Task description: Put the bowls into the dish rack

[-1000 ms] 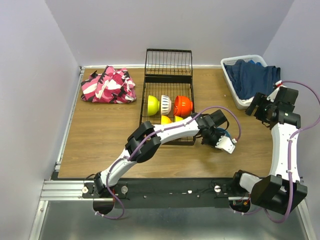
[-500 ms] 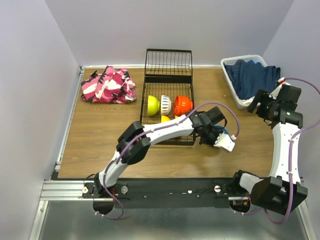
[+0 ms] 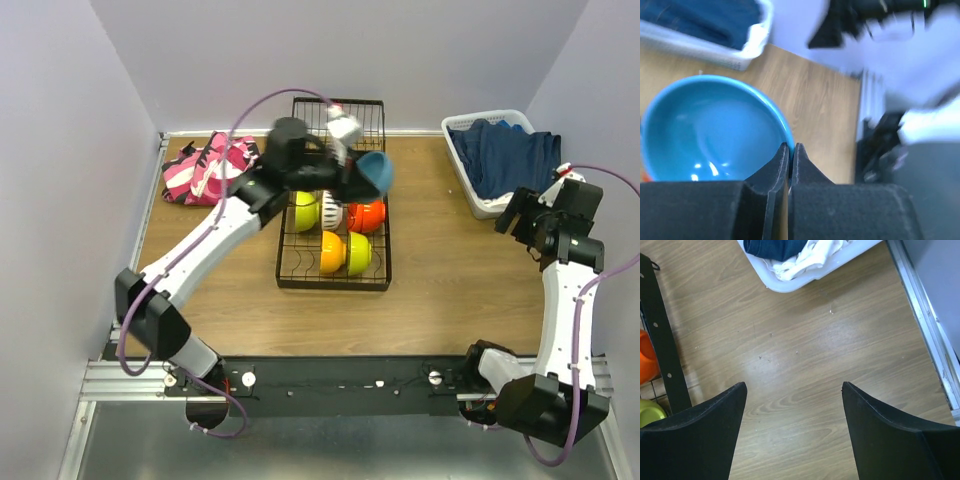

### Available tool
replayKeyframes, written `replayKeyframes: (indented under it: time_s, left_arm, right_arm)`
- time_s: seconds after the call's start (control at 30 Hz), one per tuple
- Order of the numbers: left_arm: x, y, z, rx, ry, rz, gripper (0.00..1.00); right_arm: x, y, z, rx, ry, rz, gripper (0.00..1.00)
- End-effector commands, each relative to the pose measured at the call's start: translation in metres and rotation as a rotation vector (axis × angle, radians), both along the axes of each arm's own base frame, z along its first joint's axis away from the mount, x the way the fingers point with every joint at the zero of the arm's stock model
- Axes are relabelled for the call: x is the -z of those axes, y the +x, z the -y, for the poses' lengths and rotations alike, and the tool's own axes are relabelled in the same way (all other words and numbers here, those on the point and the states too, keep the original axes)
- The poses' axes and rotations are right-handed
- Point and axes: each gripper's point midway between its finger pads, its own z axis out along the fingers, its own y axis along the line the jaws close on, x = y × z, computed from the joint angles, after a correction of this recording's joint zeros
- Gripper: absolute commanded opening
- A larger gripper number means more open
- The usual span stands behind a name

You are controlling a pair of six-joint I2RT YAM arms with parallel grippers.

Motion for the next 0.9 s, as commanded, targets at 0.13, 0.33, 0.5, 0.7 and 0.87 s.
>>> replayKeyframes:
  time_s: [0.13,0.33,0.5,0.7,0.87]
  left_arm:
    - [-0.022,-0.007,-0.062,-0.099,-0.271,-0.479,0.0]
    - [0.032,0.012,-0.109,-0.271,-0.371,-0.69,0.0]
    - [0.086,0.012,-0.144,-0.394,-0.408,-0.843,0.0]
    - [0.124,0.011,-0.157,-0.464,-0.424,-0.942,0.0]
    - [0.145,0.027,-0.164,-0.52,-0.429,-1.022,0.0]
  right_arm:
    - [0.02,-0.012,0.001,0.012,-0.014,-0.048,0.84]
    - [0.027,-0.007,-0.008,-0.051,0.021,-0.075,0.84]
    - [0.038,-0.004,-0.009,-0.075,0.04,-0.115,0.84]
    - [0.048,-0.002,-0.005,-0.072,0.034,-0.155,0.83]
    - [0.049,-0.002,-0.003,-0.068,0.031,-0.156,0.83]
